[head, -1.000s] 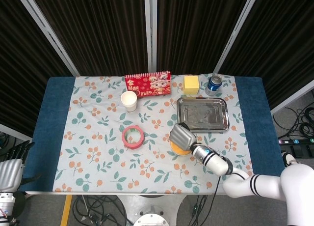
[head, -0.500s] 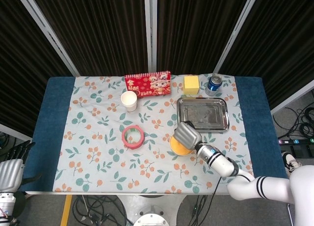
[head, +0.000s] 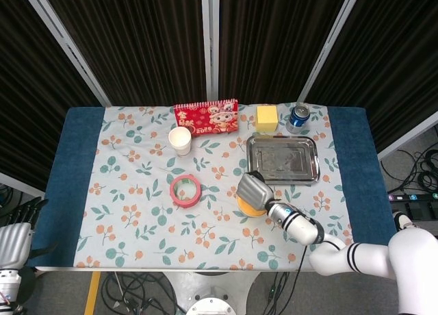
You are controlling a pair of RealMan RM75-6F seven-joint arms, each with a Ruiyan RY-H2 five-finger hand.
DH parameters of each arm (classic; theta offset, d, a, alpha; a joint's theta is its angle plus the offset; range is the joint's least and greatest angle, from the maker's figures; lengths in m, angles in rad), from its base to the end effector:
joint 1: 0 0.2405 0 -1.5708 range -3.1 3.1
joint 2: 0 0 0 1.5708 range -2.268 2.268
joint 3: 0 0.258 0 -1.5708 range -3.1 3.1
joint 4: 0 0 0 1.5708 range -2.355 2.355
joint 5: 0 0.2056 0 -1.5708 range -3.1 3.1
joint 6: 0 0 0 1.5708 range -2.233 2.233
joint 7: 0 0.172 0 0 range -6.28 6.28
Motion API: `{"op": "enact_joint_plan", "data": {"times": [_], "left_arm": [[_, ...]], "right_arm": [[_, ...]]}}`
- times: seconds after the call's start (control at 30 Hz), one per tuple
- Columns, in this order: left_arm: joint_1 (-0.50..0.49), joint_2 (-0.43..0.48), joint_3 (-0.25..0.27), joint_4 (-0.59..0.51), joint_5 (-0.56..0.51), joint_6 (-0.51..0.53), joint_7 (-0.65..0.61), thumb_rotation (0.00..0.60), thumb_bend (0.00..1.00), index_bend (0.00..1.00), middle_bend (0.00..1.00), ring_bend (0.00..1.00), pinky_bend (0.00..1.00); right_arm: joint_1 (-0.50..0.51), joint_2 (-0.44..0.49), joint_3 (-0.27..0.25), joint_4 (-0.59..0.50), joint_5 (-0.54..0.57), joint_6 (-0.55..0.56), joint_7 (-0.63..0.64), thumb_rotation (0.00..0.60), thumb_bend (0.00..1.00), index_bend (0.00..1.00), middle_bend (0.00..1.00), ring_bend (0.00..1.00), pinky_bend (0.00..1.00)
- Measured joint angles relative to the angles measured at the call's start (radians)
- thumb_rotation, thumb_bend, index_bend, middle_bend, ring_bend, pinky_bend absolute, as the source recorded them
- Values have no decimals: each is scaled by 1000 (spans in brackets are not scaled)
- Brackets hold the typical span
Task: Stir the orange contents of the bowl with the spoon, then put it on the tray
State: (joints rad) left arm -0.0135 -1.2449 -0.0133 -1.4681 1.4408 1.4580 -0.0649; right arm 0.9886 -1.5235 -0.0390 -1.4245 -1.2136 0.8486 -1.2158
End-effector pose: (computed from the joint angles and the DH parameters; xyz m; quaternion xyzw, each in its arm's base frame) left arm -0.3550 0.1772 0.1298 -0.5599 -0.4525 -0.3525 0.5979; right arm -0.1091 -0.3635 -0.0564 0.8863 0.1646 0.1229 0.4151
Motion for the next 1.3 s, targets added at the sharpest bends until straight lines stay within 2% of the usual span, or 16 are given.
{"op": "enact_joint_plan", "data": {"times": [0.4,0.83,1.13,1.3], "left_arm": [[-1,0,-2,-1,7,5,2,600,141,185,179,119,125],[-5,11,-3,-20,9,3,21,600,142,185,179,119,125],[-11,23,-7,-43,10,3,43,600,142,185,178,119,125],[-12,27,-7,-52,8,1,51,600,142,185,178,119,125]], "right_arm": [[-40,43,18,-100,32,45,95,600,703,832,962,945,1000],[-82,77,62,-120,175,22,306,600,703,839,962,946,1000],[-88,115,85,-120,149,25,404,600,703,838,962,946,1000],[-73,124,82,-124,117,21,393,600,703,837,962,946,1000]]}}
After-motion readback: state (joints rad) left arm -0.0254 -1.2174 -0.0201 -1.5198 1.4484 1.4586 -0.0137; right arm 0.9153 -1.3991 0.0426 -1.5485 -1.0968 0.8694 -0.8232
